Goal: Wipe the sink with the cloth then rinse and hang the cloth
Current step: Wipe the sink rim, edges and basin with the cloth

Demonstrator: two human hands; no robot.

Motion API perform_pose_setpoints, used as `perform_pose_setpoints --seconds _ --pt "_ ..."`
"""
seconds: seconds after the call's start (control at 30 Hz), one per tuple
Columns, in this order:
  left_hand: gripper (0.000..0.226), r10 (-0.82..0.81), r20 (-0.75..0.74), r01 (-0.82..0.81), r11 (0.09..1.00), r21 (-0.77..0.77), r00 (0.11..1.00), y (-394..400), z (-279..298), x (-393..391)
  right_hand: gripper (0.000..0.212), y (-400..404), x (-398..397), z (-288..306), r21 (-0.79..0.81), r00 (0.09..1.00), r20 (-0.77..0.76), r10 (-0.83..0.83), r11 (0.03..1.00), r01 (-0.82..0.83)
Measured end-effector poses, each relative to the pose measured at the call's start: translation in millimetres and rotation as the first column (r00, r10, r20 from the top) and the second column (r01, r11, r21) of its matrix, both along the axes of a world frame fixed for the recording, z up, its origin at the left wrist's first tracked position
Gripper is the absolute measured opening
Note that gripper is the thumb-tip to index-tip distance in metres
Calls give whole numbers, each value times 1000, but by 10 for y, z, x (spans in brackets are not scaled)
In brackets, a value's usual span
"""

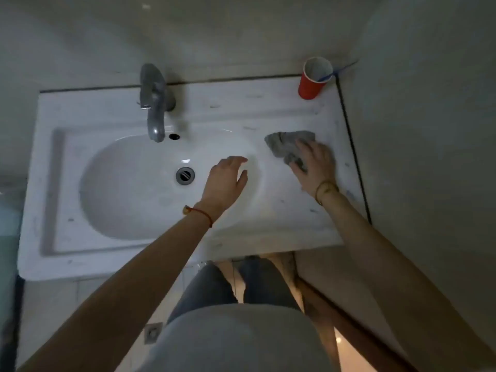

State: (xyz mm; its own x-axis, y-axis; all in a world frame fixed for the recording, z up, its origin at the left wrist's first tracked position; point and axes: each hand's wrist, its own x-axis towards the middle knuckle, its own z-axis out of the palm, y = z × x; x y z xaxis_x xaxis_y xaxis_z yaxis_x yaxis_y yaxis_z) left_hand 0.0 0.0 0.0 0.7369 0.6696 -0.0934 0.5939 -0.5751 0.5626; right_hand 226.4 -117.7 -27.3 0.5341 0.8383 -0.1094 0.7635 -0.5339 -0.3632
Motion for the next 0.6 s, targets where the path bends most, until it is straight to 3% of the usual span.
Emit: perform_pose_setpoints --seconds 0.17,0.43,0.6 --pt "43 -17 -49 23 993 117 999 149 -302 408 56 308 183 -239 -51 997 -3 80 996 -80" --pt "56 -57 -133 81 979 187 989 341 -769 538 63 833 261 -471 4 978 170 123 992 -125" --pt "55 -55 -92 75 970 230 994 343 -938 531 54 928 138 -610 67 978 201 56 995 -71"
